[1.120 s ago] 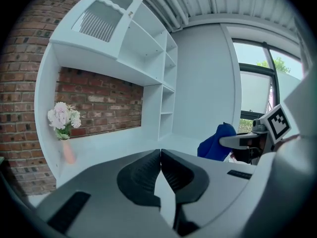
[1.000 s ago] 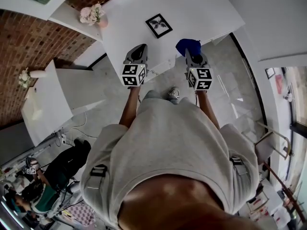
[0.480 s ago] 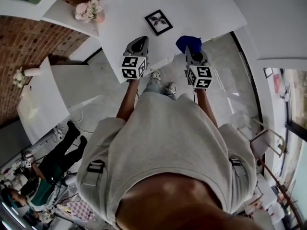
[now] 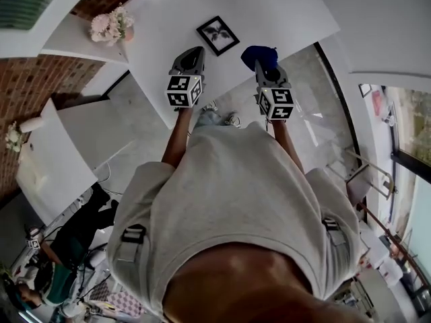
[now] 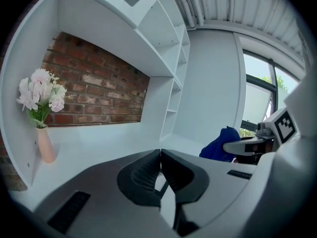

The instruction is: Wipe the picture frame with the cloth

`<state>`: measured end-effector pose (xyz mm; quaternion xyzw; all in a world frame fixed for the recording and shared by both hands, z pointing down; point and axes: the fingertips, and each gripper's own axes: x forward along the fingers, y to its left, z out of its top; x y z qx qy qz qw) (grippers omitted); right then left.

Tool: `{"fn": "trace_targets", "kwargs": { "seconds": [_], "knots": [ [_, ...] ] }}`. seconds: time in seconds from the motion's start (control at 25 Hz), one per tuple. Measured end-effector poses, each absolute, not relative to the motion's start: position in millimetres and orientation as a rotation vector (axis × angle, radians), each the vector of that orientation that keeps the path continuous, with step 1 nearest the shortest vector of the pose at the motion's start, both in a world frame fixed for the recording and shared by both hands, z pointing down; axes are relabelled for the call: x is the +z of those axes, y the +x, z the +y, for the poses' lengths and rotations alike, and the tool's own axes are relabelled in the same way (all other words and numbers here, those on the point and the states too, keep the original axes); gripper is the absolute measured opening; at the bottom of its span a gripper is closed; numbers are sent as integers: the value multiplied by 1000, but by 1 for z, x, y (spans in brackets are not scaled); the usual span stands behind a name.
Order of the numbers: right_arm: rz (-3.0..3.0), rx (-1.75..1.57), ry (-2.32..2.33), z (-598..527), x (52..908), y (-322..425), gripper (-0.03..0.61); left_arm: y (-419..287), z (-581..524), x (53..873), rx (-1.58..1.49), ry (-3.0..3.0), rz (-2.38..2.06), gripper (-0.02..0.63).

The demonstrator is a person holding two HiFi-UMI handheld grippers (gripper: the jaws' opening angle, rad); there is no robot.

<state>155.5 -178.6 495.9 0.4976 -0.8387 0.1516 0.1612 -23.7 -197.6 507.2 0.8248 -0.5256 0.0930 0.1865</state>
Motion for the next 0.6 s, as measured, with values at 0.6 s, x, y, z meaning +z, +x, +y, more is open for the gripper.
{"fn": "trace_targets", "kwargs": {
  "seconds": [0.6],
  "knots": [
    [-2282, 416, 1401, -204, 509, 95, 58, -83, -238, 542, 216, 2288, -1377, 18]
  ]
}}
